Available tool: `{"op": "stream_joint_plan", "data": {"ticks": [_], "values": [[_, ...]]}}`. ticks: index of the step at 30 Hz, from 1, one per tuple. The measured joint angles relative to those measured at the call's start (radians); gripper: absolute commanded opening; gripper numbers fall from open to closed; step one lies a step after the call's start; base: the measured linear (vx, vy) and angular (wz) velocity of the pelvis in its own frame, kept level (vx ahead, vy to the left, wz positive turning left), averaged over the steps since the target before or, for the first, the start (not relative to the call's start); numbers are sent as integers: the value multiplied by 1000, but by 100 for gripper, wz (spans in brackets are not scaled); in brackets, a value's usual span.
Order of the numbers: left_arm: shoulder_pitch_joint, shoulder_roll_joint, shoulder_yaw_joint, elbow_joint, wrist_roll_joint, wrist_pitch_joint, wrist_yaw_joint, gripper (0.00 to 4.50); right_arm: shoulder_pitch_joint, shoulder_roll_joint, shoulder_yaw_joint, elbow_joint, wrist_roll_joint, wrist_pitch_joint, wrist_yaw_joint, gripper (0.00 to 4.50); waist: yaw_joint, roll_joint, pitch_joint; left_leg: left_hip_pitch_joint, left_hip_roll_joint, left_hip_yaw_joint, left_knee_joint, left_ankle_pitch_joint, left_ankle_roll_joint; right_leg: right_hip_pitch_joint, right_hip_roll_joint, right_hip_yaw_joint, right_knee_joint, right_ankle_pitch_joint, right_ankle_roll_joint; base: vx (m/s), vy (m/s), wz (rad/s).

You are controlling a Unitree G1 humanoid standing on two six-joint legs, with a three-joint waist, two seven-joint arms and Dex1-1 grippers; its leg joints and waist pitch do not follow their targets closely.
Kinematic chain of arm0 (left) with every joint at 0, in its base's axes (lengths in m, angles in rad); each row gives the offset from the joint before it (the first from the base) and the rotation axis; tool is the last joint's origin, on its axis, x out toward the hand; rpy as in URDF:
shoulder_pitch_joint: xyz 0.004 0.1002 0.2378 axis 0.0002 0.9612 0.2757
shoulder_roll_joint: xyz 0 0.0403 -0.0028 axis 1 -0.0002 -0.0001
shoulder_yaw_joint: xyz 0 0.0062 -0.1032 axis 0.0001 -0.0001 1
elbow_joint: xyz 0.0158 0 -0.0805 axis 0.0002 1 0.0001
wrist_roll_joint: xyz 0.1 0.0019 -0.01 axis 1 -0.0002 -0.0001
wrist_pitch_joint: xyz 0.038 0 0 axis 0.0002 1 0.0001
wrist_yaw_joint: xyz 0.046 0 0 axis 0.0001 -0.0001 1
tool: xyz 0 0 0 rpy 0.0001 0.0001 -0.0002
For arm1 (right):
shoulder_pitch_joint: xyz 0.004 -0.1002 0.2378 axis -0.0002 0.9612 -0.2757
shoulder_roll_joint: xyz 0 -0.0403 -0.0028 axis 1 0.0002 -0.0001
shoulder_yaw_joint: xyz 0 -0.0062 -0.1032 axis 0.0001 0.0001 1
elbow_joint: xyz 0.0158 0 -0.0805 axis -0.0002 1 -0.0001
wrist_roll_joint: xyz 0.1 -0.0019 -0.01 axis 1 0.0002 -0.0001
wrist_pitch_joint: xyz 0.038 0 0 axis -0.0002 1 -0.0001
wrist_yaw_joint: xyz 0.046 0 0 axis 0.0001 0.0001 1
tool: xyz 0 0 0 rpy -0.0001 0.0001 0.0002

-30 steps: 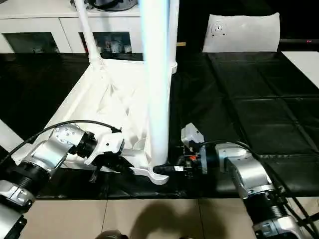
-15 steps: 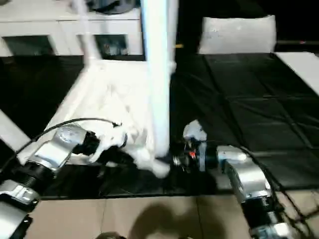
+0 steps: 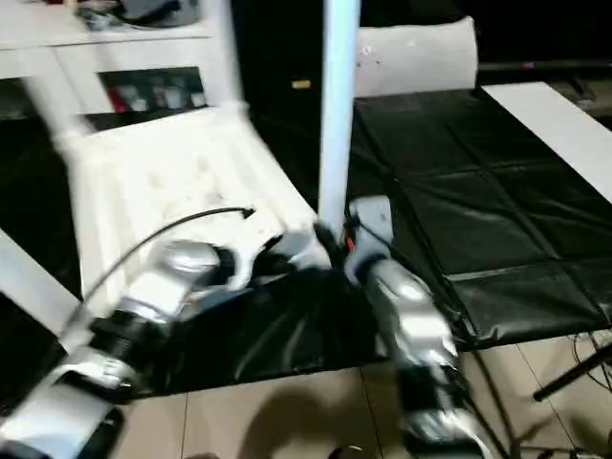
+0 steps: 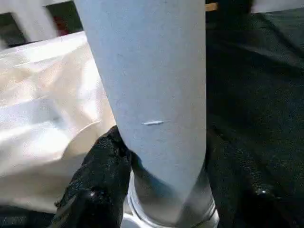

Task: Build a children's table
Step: Rotate leg to tighten

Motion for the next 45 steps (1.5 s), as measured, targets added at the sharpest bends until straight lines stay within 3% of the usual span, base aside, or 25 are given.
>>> {"op": "stream_joint_plan", "data": {"ticks": [3, 10, 11, 17, 23, 29, 36, 40, 45], "values": [[1, -4, 1, -9, 7, 9, 5, 0, -12, 18, -10, 13, -4, -13, -18, 269, 3, 0, 0, -2, 1, 0, -1, 0, 1, -2, 0, -1, 1, 0, -3, 0, 0, 0], [16, 27, -32, -44, -8, -7, -82, 0, 4, -30, -5, 11, 27, -44, 89, 319, 26, 1, 0, -6, 1, 1, 1, -1, 2, -4, -1, -1, 1, 1, -5, 0, 0, 0], [18, 31, -39, -49, -11, -9, -94, 0, 9, -38, -4, 9, 33, -48, 106, 345, 30, 1, 0, -6, 1, 1, 1, -1, 2, -4, -1, -1, 1, 1, -5, 0, 0, 0], [38, 118, -67, -53, -30, -102, -254, 0, 73, -181, 25, -39, 74, -86, 354, 389, 59, 3, 1, -6, 1, 1, 3, -1, 2, -4, -1, 0, 1, 1, -5, 0, 0, 0], [52, 191, -88, -59, -55, -164, -390, 0, 102, -304, 78, -110, 125, -75, 619, 436, 69, 3, 1, -5, 1, 1, 6, -1, 2, -3, -1, 0, 2, 1, -4, 0, 0, 0], [55, 270, -118, -59, -64, -245, -532, 0, 111, -405, 135, -143, 185, -36, 857, 436, 88, 3, 1, -6, 1, 1, 6, -1, 2, -3, -1, 0, 2, 2, -3, 0, 0, 0], [55, 337, -151, -59, -75, -318, -688, 0, 111, -441, 187, -146, 206, -17, 1012, 364, 113, 3, 0, -4, 1, 1, 7, -1, 2, -2, -1, 0, 2, 2, -3, 0, 0, 0], [53, 363, -161, -51, -81, -352, -754, 0, 111, -457, 214, -146, 220, -11, 1066, 345, 116, 3, 0, -4, 1, 1, 7, -1, 2, -2, -1, 0, 3, 2, -3, 0, 0, 0], [42, 371, -173, -39, -80, -372, -773, 0, 107, -457, 220, -140, 220, -14, 1101, 286, 116, 2, 0, -4, 1, 1, 7, -1, 1, -2, -1, 0, 3, 1, -3, 0, 0, 0]]}}
